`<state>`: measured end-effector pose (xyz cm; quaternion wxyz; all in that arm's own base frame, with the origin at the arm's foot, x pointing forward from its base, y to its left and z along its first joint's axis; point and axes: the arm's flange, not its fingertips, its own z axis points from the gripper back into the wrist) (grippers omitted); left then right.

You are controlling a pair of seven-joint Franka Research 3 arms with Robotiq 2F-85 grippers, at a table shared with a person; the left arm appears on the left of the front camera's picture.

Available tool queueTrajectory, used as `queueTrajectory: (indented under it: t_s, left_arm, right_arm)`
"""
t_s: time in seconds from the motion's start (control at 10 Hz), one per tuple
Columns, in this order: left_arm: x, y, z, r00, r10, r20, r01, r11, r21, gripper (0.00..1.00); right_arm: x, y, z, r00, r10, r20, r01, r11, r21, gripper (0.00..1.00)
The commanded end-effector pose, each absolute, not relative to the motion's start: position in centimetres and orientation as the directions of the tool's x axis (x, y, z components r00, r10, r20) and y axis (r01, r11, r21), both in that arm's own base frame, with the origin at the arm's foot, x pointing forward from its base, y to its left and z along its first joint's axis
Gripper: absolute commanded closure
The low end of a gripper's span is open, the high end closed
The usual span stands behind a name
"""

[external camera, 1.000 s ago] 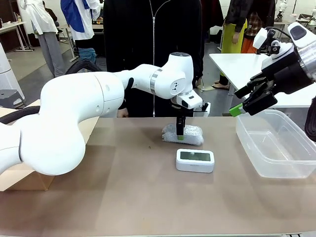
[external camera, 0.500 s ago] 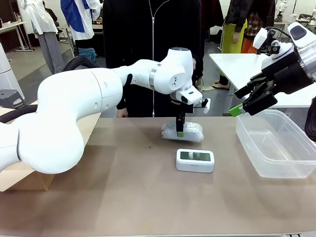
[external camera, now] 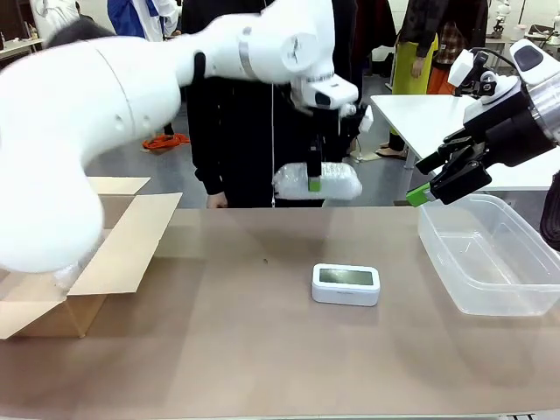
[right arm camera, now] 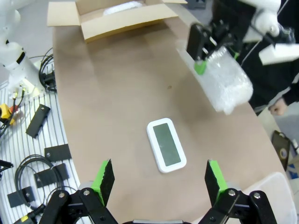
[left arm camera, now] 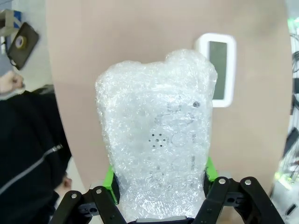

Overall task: Separate and place wrapped and unwrapped clocks.
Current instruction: Pick up the Digital clock indicated by the person.

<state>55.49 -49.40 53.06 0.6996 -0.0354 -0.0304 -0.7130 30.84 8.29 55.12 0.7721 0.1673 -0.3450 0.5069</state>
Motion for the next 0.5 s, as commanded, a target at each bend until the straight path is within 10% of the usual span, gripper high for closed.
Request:
queueTrajectory:
  t_s: [0.0,0.4]
  left_arm:
    - [50.0,-44.6,52.3,0.068,-0.991,0.113,0.996,0.06,-0.073,0.8]
    - [43.8,-39.8,53.3,0.041,-0.991,0.13,0.999,0.042,0.003,0.8]
  right_arm:
    - [31.0,8.2,54.8,0.237,0.656,0.716,-0.907,0.413,-0.078,0.0]
    - [31.0,8.2,54.8,0.237,0.656,0.716,-0.907,0.413,-0.078,0.0]
